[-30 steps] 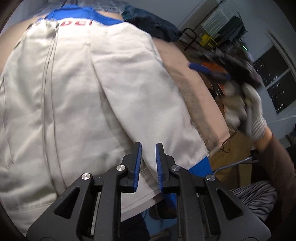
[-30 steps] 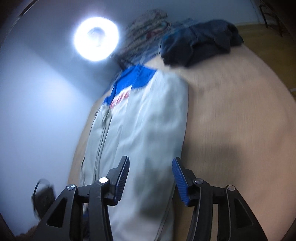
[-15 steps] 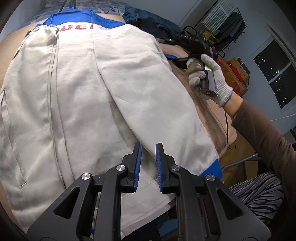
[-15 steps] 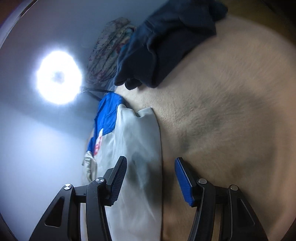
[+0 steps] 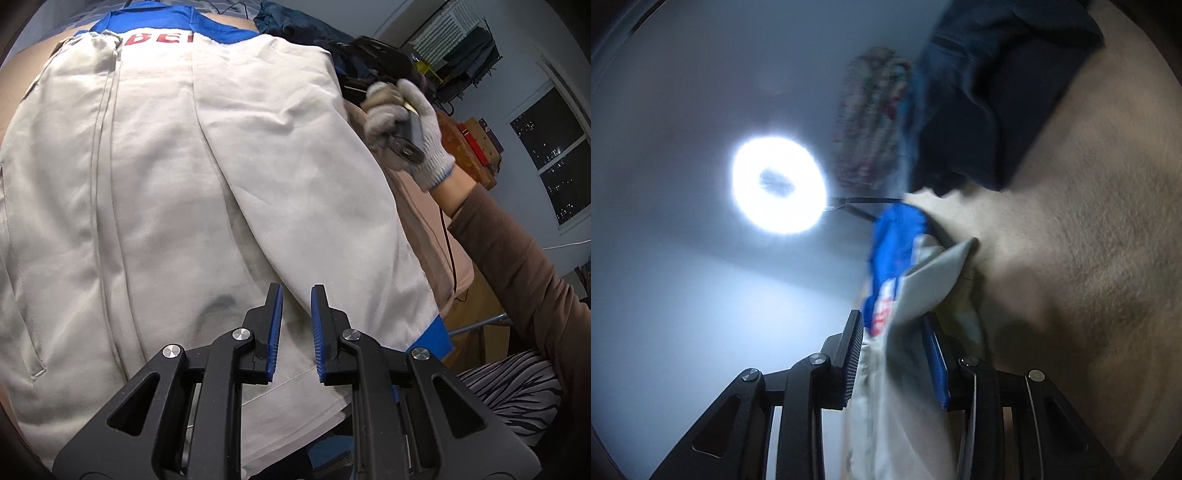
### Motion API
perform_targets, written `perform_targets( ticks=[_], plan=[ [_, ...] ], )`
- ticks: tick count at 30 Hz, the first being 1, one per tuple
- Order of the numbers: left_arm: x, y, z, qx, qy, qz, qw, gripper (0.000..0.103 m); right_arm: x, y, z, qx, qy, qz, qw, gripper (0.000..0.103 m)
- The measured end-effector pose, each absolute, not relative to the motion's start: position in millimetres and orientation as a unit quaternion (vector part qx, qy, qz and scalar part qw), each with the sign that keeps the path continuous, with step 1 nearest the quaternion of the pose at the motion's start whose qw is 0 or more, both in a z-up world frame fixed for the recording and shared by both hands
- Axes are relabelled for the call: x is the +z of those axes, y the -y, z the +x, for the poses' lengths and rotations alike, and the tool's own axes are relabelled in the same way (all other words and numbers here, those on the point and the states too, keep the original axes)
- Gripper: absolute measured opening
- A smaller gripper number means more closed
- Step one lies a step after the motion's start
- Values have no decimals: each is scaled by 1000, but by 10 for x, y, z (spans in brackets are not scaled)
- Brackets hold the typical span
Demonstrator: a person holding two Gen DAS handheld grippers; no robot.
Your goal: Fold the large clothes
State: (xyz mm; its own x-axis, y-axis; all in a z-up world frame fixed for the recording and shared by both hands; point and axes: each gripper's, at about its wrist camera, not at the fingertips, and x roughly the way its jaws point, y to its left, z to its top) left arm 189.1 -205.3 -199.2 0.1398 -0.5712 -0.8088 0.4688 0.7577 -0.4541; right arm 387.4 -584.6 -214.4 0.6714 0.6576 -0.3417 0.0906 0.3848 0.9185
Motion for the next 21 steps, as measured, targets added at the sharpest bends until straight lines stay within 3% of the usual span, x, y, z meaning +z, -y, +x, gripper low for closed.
perform_targets(
  ticks=[1,2,7,9,11,12,13,15,21],
  plan=[
    [-1995,2060,1885,-346,-559,-46,752,13,-2093,5795,3896,174,-368,499,765,10],
    [-1988,2066,1879,-346,-558,-44,753,13,-1997,5758,3915,157,-380,465,784,4],
    [-2009,2092,1831,-348,-560,-43,751,13,-1393,5473,4019,20,-418,168,893,1],
    [-2051,2121,1826,-350,-564,-39,747,13,-1429,5482,4028,36,-430,168,887,8],
    [-2082,2142,1807,-353,-572,-47,739,13,-1512,5603,3993,75,-452,225,860,34],
    [-2086,2150,1810,-356,-575,-54,735,17,-1485,5643,3908,68,-449,232,860,35],
    [-2096,2151,1813,-360,-579,-65,729,31,-1437,5664,3813,65,-447,229,862,36],
    [-2117,2112,1821,-360,-583,-91,723,49,-1368,5731,3586,76,-455,243,853,36],
    [-2246,2065,1885,-352,-607,-160,695,50,-1272,5718,2515,118,-493,267,820,36]
  ],
)
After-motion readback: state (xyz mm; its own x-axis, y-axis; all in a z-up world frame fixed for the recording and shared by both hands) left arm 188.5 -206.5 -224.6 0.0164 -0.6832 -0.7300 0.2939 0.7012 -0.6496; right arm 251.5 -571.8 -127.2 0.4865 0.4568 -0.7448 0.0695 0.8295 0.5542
